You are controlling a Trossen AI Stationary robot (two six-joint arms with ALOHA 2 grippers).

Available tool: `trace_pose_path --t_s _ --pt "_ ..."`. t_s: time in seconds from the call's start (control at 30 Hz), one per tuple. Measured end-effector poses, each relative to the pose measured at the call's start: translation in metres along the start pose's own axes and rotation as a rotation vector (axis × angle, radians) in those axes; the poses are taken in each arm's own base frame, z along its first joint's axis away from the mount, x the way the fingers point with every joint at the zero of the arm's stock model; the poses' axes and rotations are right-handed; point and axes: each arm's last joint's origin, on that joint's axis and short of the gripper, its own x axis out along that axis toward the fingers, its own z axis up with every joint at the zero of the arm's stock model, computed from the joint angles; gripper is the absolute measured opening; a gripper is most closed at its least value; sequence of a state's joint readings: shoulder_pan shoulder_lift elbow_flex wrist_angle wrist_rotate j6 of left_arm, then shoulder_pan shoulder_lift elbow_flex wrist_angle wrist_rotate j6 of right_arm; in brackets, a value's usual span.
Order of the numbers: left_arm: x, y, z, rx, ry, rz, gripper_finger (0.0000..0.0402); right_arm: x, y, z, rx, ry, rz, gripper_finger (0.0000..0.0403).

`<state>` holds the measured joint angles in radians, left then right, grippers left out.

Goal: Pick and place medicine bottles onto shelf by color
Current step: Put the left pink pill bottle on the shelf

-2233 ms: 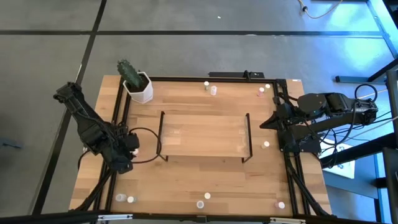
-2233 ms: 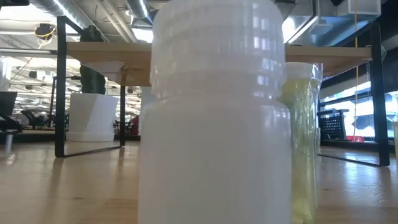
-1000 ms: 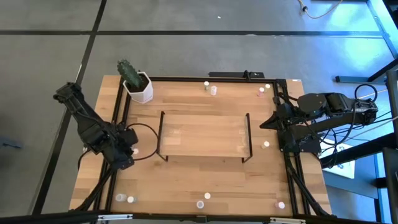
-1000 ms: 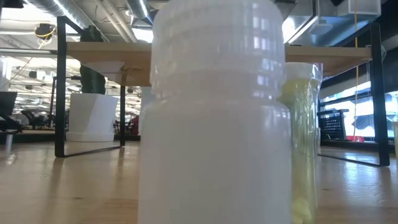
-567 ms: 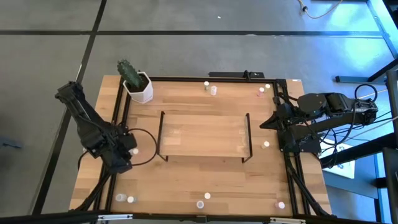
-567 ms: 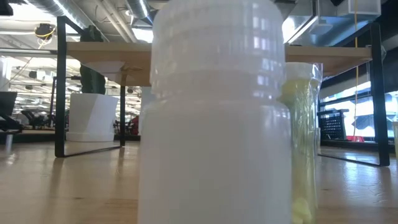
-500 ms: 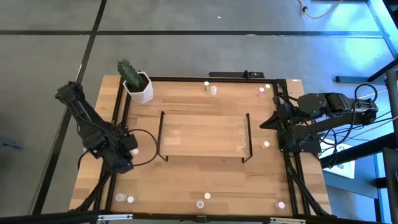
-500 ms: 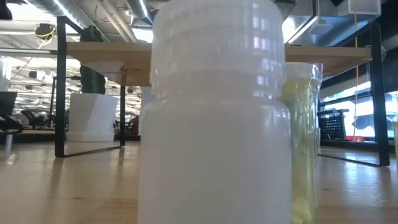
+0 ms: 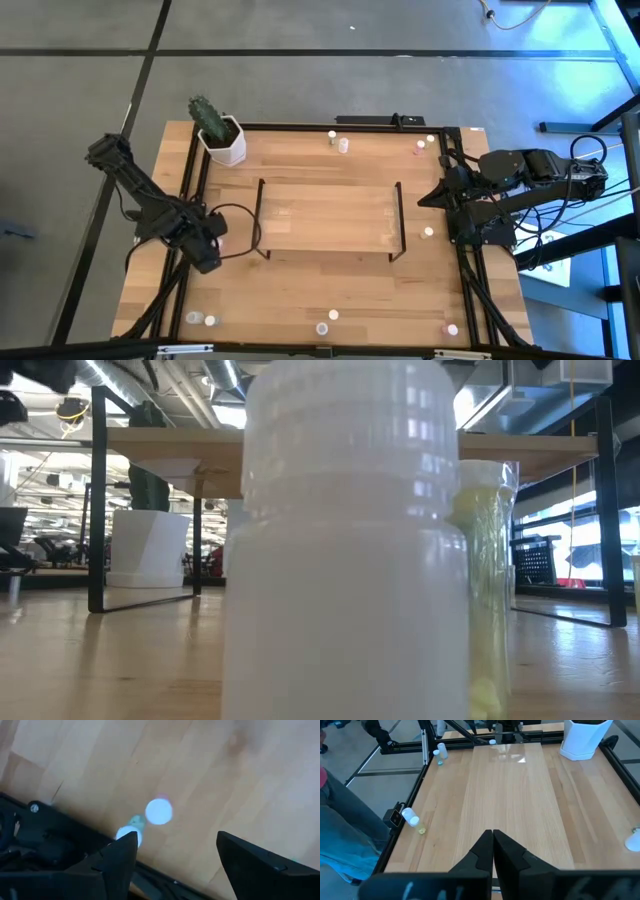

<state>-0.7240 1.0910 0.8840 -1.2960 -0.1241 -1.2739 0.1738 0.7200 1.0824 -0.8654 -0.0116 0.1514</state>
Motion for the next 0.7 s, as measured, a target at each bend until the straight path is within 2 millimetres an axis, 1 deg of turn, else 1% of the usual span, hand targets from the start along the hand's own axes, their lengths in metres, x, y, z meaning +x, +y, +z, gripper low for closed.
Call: trace_pose_path --t_s 0.37,0.7 --pt "0.027 0.006 0.008 0.091 0.040 -0.005 0.0267 0.000 0.000 0.000 0.001 0.000 0.000 0.0014" --pt "0.047 0.013 0.011 0.102 0.049 0.015 0.0267 0.000 0.000 0.000 0.000 0.000 0.000 0.0014"
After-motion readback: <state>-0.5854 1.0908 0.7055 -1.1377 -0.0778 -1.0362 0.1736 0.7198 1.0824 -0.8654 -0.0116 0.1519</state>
